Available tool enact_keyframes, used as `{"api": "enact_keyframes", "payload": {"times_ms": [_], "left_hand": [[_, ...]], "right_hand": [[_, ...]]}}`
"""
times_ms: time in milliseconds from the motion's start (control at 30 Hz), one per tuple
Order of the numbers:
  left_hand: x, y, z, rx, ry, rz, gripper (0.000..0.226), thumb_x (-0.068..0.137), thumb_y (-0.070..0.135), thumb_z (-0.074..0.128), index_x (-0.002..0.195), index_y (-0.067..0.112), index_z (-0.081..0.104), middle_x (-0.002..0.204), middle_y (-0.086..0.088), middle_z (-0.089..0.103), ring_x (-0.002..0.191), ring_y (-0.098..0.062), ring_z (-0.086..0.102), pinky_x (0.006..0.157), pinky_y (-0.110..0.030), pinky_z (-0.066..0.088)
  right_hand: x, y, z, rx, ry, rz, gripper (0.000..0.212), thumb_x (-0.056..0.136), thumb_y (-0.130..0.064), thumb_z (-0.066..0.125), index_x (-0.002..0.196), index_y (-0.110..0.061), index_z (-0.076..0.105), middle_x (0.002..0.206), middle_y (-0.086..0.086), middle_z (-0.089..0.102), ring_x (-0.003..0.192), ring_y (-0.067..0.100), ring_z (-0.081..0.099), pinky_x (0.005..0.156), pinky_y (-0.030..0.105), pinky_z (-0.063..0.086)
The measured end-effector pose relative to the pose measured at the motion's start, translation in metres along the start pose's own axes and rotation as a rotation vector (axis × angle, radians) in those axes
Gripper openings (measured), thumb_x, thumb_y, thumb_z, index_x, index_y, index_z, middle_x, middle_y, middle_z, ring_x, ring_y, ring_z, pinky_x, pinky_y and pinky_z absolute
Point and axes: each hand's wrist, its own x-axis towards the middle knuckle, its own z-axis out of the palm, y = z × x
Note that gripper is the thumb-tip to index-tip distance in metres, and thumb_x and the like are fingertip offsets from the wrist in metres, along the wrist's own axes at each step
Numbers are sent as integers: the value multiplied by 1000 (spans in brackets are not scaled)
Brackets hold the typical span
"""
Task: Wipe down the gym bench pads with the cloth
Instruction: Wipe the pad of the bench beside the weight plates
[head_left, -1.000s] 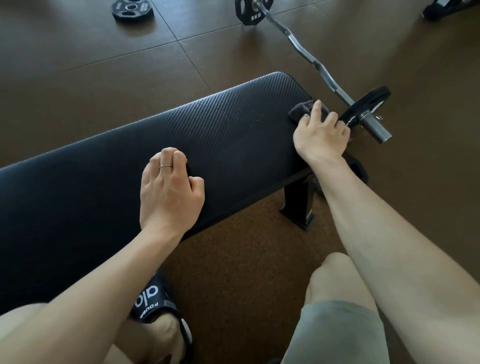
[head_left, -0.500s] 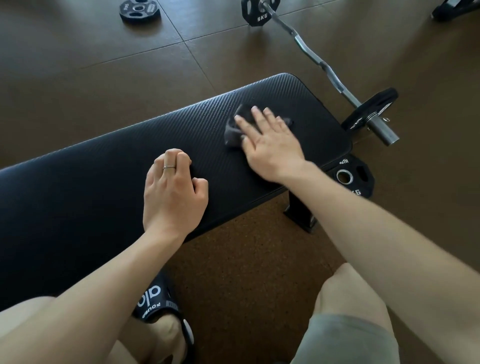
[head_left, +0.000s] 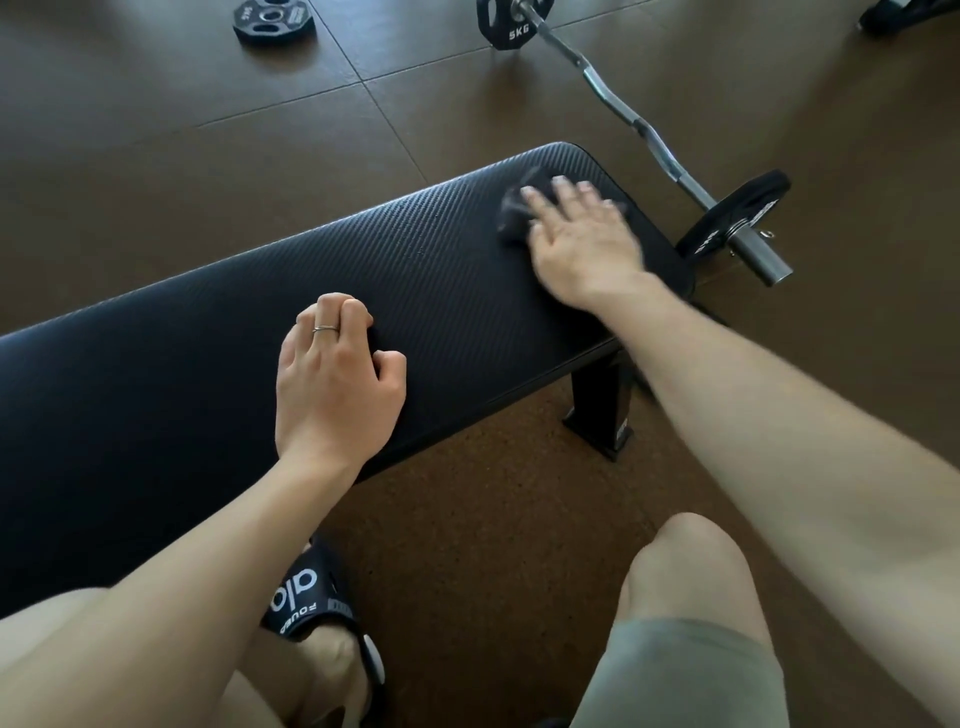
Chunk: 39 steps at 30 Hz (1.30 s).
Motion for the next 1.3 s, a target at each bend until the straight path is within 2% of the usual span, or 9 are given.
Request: {"api": "enact_keyframes", "payload": {"times_ms": [100,200,367,567,700,867,1100,1200,1300], "left_hand": [[0,1,0,-7,3,-10,28,94,25,55,119,12,51,128,-7,50,126,-30,47,111,-53,40],[-1,2,1,13,8,-4,28,94,25,53,118,11,50,127,-8,49,125,-31,47,111,-53,40],[-1,3,0,27,3,1,25,94,22,54,116,10,50,127,-9,49,126,-31,45,111,-54,40],[-1,3,-1,16,3,4,26,93,23,52,116,11,50,126,-8,49,126,-30,46,111,-53,41],[-1,3,0,18,6,1,27,94,23,53,117,10,50,127,-9,50,126,-31,47,111,-53,41],[-1,3,0,41,2,6,28,95,23,53,119,10,50,128,-9,49,127,-31,45,111,-52,40],[-1,2,1,47,5,13,31,94,25,50,121,9,50,130,-9,50,128,-31,47,112,-53,41],[-1,2,2,54,7,7,30,95,22,52,122,8,51,129,-10,50,129,-31,46,113,-51,40],[-2,1,3,67,7,18,34,95,23,49,125,6,51,130,-12,51,128,-30,47,113,-49,41]], "right_hand": [[-12,51,-7,104,2,231,56,108,-48,16,163,-40,11,170,6,16,153,33,22,122,47,19],[-47,59,2,204,80,355,56,109,-47,19,163,-38,14,154,17,33,136,40,37,113,51,31],[-107,25,31,422,233,502,57,109,-49,23,163,-35,11,152,22,26,138,43,37,109,52,41],[-62,39,12,333,140,521,57,109,-44,20,164,-34,9,156,28,23,140,45,30,118,52,24],[-40,45,1,159,108,448,58,109,-44,17,165,-28,11,159,27,30,145,43,30,122,51,19],[-81,-6,27,93,139,197,58,110,-42,17,165,-26,8,171,20,-3,159,32,-6,128,43,-5],[-22,-37,16,55,57,124,59,110,-42,14,165,-25,4,171,18,-6,159,31,-7,128,44,-5],[-35,-89,26,74,23,-157,58,110,-41,18,165,-25,7,172,14,-3,159,27,-5,128,42,-5],[-87,-94,36,58,4,-418,57,110,-42,18,165,-31,7,173,7,-3,159,19,-8,129,39,-4]]}}
